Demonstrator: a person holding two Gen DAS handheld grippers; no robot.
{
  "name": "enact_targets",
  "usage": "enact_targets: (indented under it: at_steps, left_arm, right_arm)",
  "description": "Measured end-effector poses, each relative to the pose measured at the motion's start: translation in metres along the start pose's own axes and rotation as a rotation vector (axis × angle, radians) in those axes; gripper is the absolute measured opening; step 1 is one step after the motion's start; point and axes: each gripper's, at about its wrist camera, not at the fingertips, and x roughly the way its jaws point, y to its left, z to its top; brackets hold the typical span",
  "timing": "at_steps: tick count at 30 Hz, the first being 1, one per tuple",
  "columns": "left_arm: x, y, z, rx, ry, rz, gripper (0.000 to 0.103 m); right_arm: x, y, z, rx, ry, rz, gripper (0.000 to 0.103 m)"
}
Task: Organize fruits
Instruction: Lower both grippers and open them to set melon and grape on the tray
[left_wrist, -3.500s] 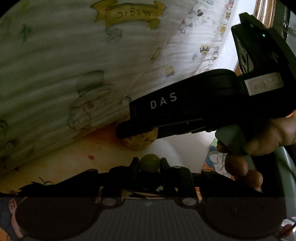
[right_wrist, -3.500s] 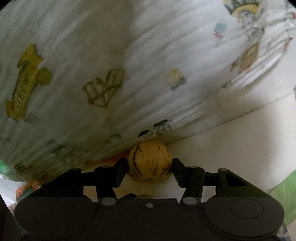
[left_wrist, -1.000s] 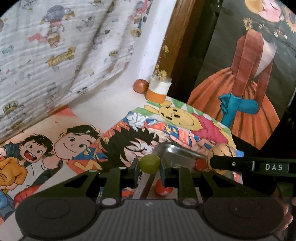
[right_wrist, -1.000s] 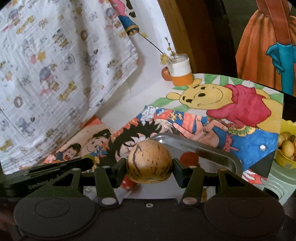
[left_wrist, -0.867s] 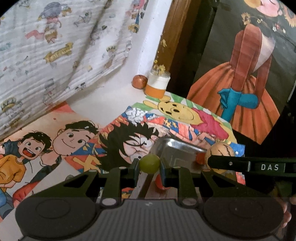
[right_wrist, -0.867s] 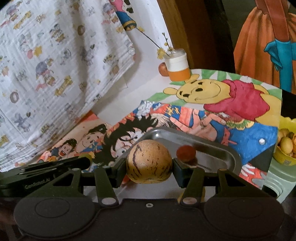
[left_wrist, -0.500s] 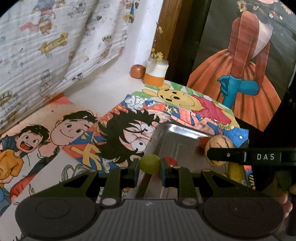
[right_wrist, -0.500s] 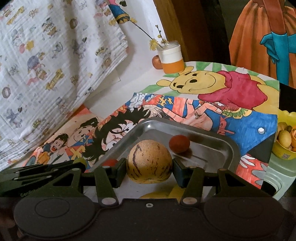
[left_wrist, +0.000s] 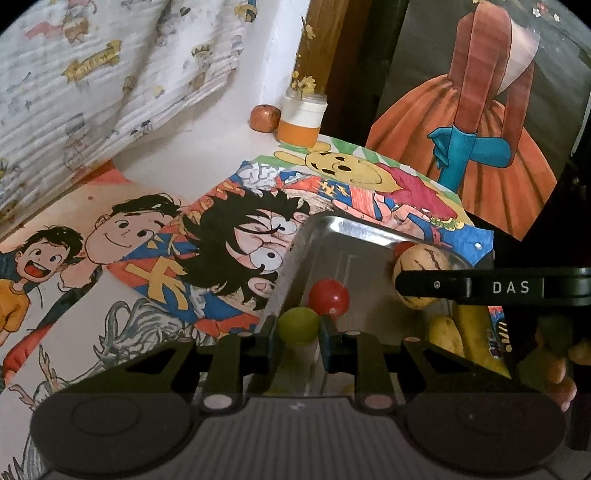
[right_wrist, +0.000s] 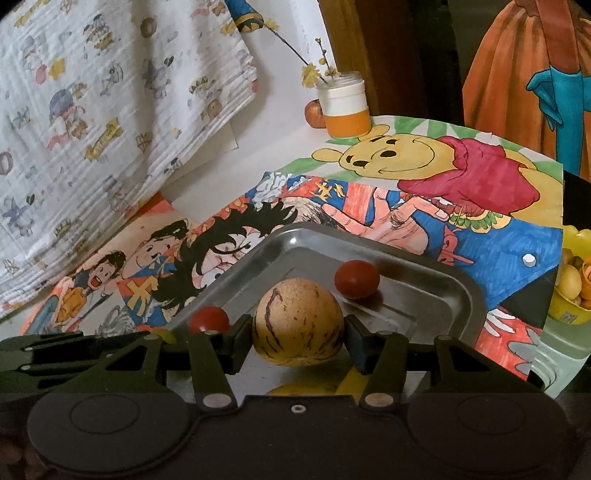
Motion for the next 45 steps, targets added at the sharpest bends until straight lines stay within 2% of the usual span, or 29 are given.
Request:
enact_targets:
  at_steps: [15,45]
  left_arm:
    - [0.009,-0.005,-0.005,0.023,0.038,-0.018,0.026]
    - [-0.002,-0.002,-0.002,0.008,0.018,-0.021,0.031]
  right_arm:
    - [0.007,0.001,0.001,-0.042,0.013,-0.034,0.055]
    - [-0.004,-0.003,-0.006,0.003,-0.035,-0.045,0.057]
